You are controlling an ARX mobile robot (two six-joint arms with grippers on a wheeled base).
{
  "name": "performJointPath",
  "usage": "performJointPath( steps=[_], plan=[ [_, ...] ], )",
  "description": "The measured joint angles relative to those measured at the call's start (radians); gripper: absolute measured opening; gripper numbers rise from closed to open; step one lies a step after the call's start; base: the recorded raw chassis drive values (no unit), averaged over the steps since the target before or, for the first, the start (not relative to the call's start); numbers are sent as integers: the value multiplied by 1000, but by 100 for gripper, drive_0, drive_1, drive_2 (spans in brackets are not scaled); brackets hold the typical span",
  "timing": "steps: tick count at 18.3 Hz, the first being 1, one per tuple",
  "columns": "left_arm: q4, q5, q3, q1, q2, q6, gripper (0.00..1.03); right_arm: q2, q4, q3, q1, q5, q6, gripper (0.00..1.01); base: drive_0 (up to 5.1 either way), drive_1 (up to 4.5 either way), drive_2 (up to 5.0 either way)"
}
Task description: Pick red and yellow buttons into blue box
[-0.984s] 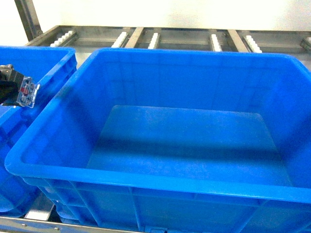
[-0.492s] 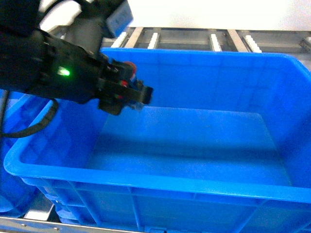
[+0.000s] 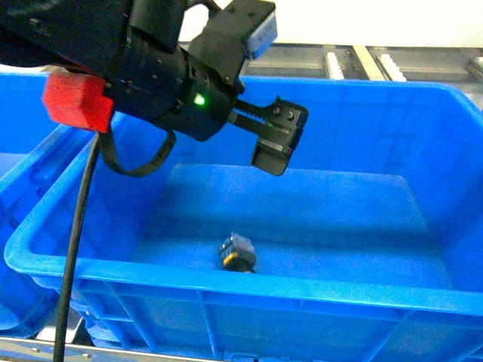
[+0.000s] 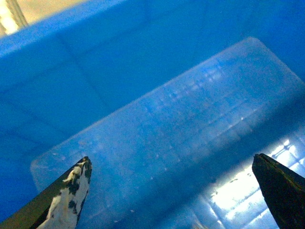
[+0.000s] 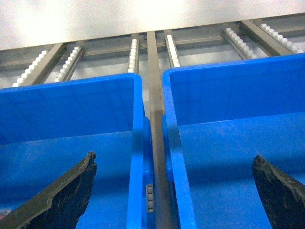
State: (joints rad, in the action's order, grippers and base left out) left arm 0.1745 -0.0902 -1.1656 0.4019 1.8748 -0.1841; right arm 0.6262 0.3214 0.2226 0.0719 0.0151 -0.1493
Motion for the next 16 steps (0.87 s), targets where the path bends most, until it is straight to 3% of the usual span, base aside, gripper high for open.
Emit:
performJointPath(
  steps=[2,4,6,9,11,16],
  plan=[
    [120,41,113,-27,-115,1,98,0,0,0,0,0,0,98,0,0,0],
    [325,150,332,-93,-316,-8,98,0,0,0,0,0,0,98,0,0,0],
    [425,205,499,-156,-479,-6,98,0,0,0,0,0,0,98,0,0,0],
    [417,283,726,-222,-704,24,98,0,0,0,0,0,0,98,0,0,0],
    [365,308,823,-217,-835,57,98,0,0,0,0,0,0,98,0,0,0],
    [404,303,841,-214,-898,94,96,2,28,-6,3,-14,8,96,0,0,0]
  ],
)
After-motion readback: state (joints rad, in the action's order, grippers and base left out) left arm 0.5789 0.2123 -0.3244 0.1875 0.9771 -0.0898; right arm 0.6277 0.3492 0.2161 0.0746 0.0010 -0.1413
